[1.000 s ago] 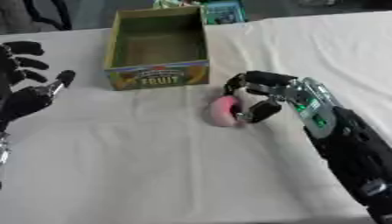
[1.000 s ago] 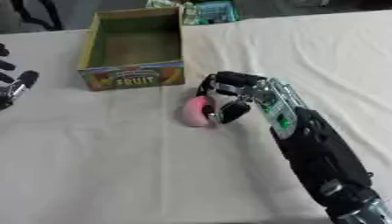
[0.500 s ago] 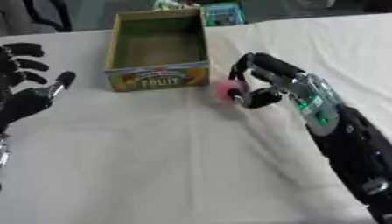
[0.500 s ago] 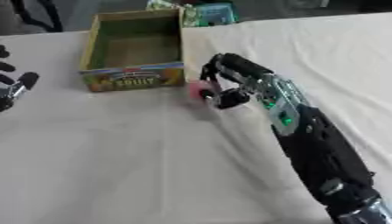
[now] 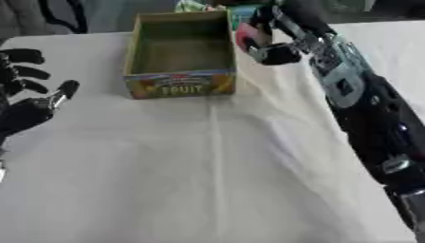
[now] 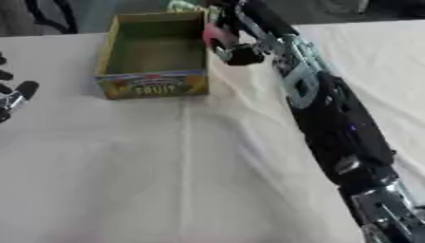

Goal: Pick up objects on the table and place them in the box.

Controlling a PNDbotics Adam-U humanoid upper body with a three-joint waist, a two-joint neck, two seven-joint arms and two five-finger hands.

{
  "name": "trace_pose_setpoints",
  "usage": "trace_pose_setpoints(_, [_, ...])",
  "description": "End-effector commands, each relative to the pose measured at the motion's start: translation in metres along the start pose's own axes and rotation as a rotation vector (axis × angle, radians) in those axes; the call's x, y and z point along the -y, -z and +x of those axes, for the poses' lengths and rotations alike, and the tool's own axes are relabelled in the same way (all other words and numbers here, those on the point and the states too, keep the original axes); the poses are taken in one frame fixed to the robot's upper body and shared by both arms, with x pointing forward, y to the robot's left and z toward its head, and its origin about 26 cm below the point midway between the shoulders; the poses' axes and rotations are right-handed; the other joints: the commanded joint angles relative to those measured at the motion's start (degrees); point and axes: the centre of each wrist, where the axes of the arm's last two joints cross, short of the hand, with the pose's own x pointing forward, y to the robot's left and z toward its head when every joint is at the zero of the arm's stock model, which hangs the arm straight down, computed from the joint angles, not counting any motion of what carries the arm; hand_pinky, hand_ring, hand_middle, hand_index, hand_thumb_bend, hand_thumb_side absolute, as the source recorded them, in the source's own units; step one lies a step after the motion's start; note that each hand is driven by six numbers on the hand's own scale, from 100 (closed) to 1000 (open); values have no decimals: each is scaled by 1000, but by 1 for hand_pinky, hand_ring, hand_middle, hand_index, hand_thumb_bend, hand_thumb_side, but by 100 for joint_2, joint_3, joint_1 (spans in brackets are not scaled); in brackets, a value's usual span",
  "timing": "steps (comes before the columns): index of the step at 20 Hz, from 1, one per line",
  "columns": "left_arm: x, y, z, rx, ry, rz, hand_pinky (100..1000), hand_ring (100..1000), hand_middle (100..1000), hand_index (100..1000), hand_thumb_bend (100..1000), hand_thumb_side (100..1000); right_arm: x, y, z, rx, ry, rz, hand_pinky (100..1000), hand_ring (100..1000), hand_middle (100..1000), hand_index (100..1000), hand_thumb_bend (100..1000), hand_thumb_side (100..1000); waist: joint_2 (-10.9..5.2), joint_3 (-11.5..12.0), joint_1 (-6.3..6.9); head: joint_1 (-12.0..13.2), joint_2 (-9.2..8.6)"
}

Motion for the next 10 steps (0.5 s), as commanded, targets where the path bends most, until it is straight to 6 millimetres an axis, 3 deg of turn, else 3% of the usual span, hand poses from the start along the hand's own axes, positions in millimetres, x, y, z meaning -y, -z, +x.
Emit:
trace_pose_setpoints(1, [1,8,14,55,0,-32,510,599,634,710,600,100,1,12,4,-50,-27,-49,724,706,230,335,100,100,-70,151,-13,-184,-132])
trace_pose_setpoints(7, [9,15,24,97,-20,-75,511,599,634,710,602,100,-26,18,10,-177,-42,-61,731,734,265,389,100,100,-1,658,-61,-518,-257])
trace_pose_setpoints(9, [10,16,26,103,-24,-80,511,599,634,710,603,100,-35,18,12,-224,-51,-68,744,765,326,459,100,100,20,747,-54,-584,-282])
trace_pose_setpoints(10, [11,16,27,104,-26,-82,511,599,634,710,603,100,-38,18,13,-244,-58,-76,766,806,445,580,100,100,29,774,-49,-604,-291])
